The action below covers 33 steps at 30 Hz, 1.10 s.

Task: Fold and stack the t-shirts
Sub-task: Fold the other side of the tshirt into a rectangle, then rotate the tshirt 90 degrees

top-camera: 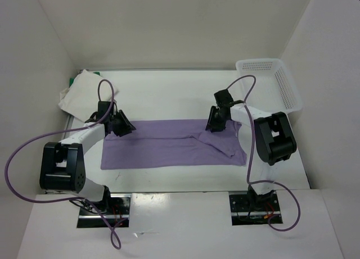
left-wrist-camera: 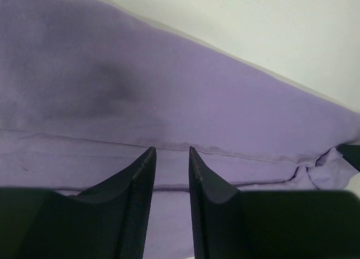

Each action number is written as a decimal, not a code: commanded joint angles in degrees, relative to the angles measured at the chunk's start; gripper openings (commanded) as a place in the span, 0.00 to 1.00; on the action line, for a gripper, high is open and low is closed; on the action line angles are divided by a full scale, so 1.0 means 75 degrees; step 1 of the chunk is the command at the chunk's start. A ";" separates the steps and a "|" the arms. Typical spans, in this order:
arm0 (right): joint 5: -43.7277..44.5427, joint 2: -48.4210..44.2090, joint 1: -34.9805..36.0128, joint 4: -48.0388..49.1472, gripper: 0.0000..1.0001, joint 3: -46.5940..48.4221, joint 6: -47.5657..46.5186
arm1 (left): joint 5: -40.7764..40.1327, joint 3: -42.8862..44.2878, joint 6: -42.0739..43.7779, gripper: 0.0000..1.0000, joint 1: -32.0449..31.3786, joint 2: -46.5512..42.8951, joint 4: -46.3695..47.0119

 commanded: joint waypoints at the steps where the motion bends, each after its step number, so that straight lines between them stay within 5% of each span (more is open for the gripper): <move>1: 0.0007 0.0118 0.0302 0.0233 0.41 0.0488 -0.0011 | 0.0092 -0.0034 -0.0063 0.37 0.0006 0.0002 0.0302; 7: -0.0250 -0.0138 0.0386 -0.0001 0.14 0.0489 -0.0011 | 0.0092 0.0037 -0.0133 0.37 0.0006 0.0073 0.0302; 13: -0.0553 -0.1321 0.0701 -0.0423 0.10 -0.0470 0.0175 | 0.0092 0.0107 -0.0215 0.37 0.0006 0.0073 0.0302; 22: -0.1526 -0.2447 0.1463 -0.0013 0.15 -0.1807 0.1615 | 0.0162 0.0329 -0.0285 0.37 0.0006 0.0213 0.0384; 29: -0.1716 -0.2810 0.2085 -0.0036 0.29 -0.1237 0.1948 | 0.0092 0.0740 -0.0133 0.37 0.0006 0.0295 0.0138; 33: -0.1153 -0.2905 0.1397 -0.0646 0.32 -0.0695 0.1326 | 0.0092 0.0951 -0.0063 0.37 0.0006 0.0295 0.0068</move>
